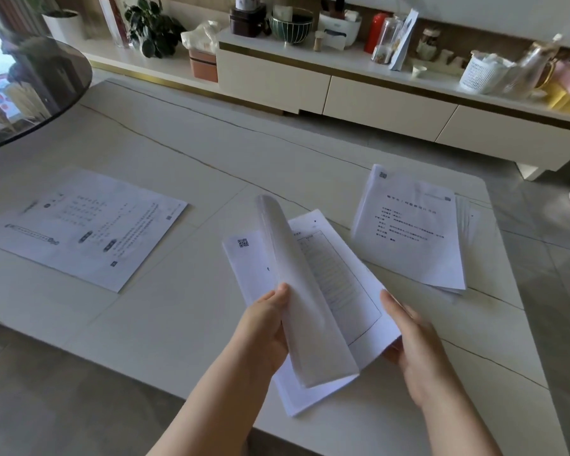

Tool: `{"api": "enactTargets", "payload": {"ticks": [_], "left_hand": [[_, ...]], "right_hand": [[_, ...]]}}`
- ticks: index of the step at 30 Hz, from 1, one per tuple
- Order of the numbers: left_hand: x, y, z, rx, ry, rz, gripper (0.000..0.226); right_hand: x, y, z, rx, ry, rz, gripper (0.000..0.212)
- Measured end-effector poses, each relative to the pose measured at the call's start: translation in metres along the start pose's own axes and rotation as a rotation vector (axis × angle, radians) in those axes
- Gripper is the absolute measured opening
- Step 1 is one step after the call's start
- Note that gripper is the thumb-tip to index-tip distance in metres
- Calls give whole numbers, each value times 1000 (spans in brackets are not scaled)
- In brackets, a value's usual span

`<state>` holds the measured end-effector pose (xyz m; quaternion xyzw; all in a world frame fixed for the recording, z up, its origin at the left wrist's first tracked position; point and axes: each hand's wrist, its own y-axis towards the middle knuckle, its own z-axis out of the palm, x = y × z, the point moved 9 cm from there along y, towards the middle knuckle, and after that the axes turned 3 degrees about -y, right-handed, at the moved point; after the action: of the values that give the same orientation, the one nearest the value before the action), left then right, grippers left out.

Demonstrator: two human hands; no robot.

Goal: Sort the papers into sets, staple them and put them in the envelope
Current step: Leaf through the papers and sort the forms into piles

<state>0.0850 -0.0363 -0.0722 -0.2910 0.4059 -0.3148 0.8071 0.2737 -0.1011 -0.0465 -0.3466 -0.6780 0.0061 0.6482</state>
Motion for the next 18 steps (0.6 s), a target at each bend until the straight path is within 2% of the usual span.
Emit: {"api": "enactTargets", "payload": {"ticks": [1,3,5,8,12,13,16,18], "left_hand": [[-1,0,-1,-14,2,0,24],[-2,0,-5,-44,25,12,23],[-6,0,-10,-78,74,48,22],[-13,-1,-13,-100,126,108,22],[-15,-6,-11,-105,148,119,21],[-14,-8,-10,-100,144,114,20],[-13,-11,-9,-102,144,112,17],[-12,-13,-8,-103,132,106,16]], "right_hand": [[-1,2,-11,-67,-81,-38,39],[-1,4,-27,-191,-333,-121,59],[-4,8,-32,-230,-485,-137,69],[-15,11,-34,-230,-387,-58,67],[-5,5,-19,-147,-315,-85,68],[-1,2,-17,-145,-330,-107,64],[10,-4,-16,-171,-366,-196,32],[17,-9,-16,-185,-395,-220,26]]}}
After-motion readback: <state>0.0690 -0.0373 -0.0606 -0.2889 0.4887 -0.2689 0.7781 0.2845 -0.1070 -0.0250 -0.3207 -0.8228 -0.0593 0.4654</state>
